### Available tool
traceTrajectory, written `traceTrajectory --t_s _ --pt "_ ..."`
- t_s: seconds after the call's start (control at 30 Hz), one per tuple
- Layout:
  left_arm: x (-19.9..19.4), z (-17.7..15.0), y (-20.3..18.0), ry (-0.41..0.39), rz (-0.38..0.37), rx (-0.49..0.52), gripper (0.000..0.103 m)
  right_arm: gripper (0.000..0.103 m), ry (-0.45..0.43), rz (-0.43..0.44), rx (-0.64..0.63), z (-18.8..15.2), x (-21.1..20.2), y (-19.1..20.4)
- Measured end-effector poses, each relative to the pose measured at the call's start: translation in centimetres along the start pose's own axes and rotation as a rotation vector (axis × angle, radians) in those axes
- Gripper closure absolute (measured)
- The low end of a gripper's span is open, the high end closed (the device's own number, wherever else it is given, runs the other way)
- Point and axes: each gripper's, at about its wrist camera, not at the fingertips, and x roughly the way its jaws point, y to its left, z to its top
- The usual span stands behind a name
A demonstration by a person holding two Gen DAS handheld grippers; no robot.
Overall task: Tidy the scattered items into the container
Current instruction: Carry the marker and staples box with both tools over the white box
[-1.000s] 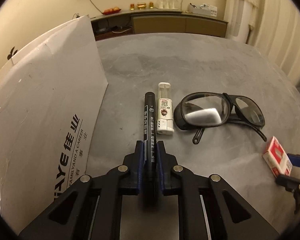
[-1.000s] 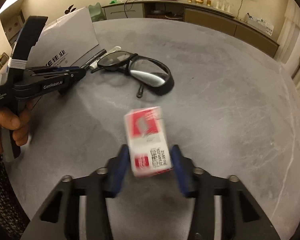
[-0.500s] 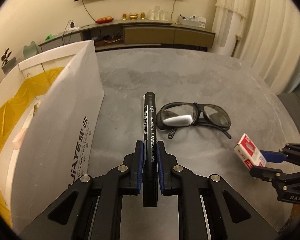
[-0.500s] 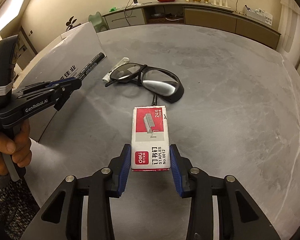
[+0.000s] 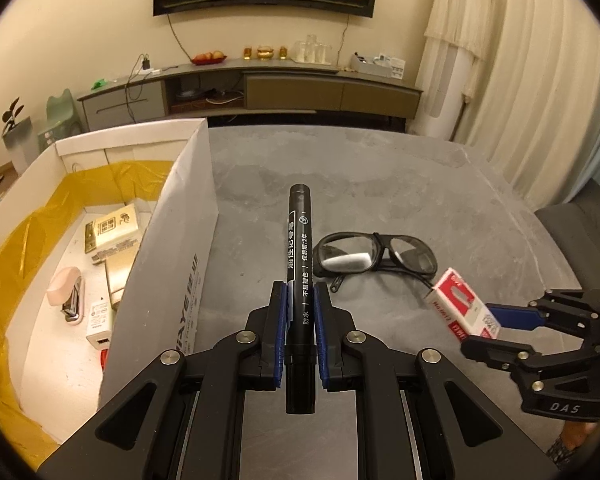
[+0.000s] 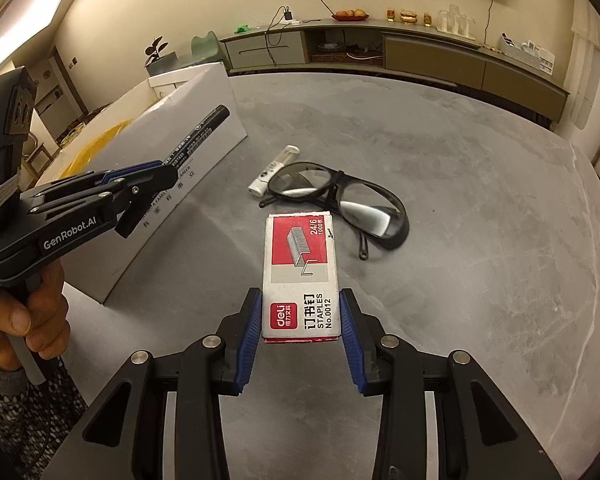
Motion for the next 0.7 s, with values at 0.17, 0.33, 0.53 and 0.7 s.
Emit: traceTrajectory --t_s 0.17,0.33,0.53,0.7 --pt "-1.3 0.4 -0.1 -0.027 -0.011 0.006 0.090 0.063 -0.014 -0.002 -0.013 0.7 -0.5 1.5" --pt "-1.9 0.4 0.4 -0.034 -0.007 0.001 0.090 0.063 -0.026 -0.002 -0.033 1.4 -0.9 3.0" --pt "-2.6 0.1 1.1 -0.040 0.004 -0.009 0.090 0.063 -0.048 0.002 -0.048 2.3 -1.4 4.4" --pt "-3.3 0.1 2.0 -0.049 0.013 -0.023 0.090 0.063 -0.055 -0.001 -0.051 2.8 -1.5 5.1"
